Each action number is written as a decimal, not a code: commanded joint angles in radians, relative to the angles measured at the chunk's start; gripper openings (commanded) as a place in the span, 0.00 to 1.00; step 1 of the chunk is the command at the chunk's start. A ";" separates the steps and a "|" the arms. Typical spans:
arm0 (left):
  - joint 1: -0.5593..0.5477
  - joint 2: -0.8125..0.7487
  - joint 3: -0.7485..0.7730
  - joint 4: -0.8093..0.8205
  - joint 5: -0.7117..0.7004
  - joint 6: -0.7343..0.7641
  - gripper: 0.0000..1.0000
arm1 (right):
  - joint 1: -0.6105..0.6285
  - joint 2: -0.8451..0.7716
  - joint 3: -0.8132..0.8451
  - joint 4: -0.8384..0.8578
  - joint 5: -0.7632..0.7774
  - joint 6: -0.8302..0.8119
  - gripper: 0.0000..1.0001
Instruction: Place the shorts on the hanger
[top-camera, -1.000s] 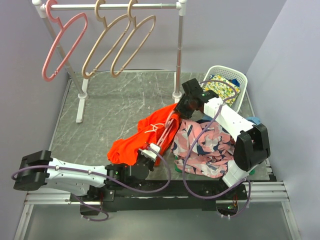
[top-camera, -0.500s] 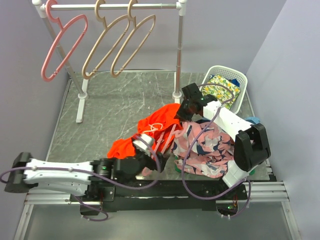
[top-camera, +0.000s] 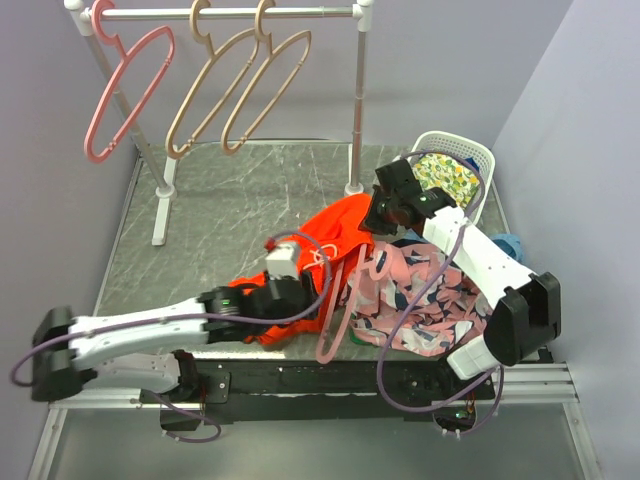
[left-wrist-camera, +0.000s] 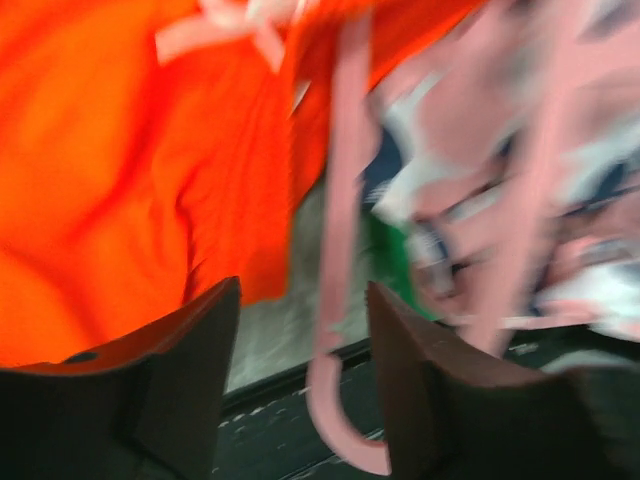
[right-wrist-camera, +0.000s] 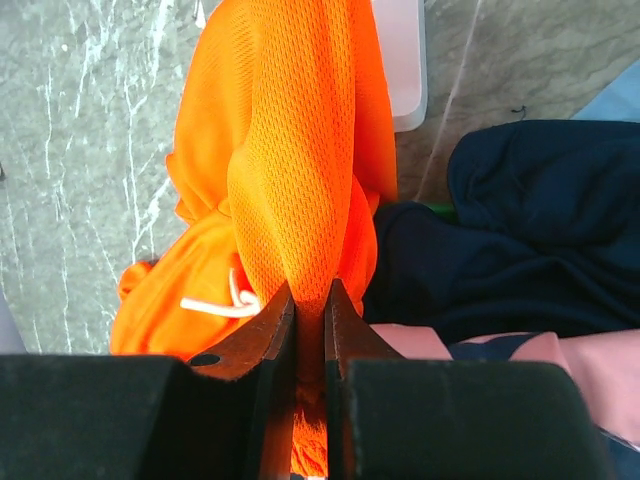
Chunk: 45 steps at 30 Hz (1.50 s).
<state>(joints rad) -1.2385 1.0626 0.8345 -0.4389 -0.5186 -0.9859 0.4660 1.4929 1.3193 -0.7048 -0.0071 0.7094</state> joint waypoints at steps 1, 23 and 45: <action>0.004 0.118 0.000 -0.021 0.097 -0.069 0.54 | 0.003 -0.068 -0.025 0.030 0.039 -0.024 0.00; 0.010 0.386 -0.001 0.031 0.032 -0.102 0.01 | 0.028 -0.102 -0.065 0.093 0.096 0.061 0.00; -0.064 -0.121 -0.087 -0.222 0.246 -0.092 0.01 | -0.032 0.033 0.095 0.157 0.291 0.305 0.00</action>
<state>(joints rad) -1.2644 0.9695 0.6868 -0.5373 -0.3370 -1.0908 0.4709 1.5284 1.3746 -0.6659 0.1387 0.9535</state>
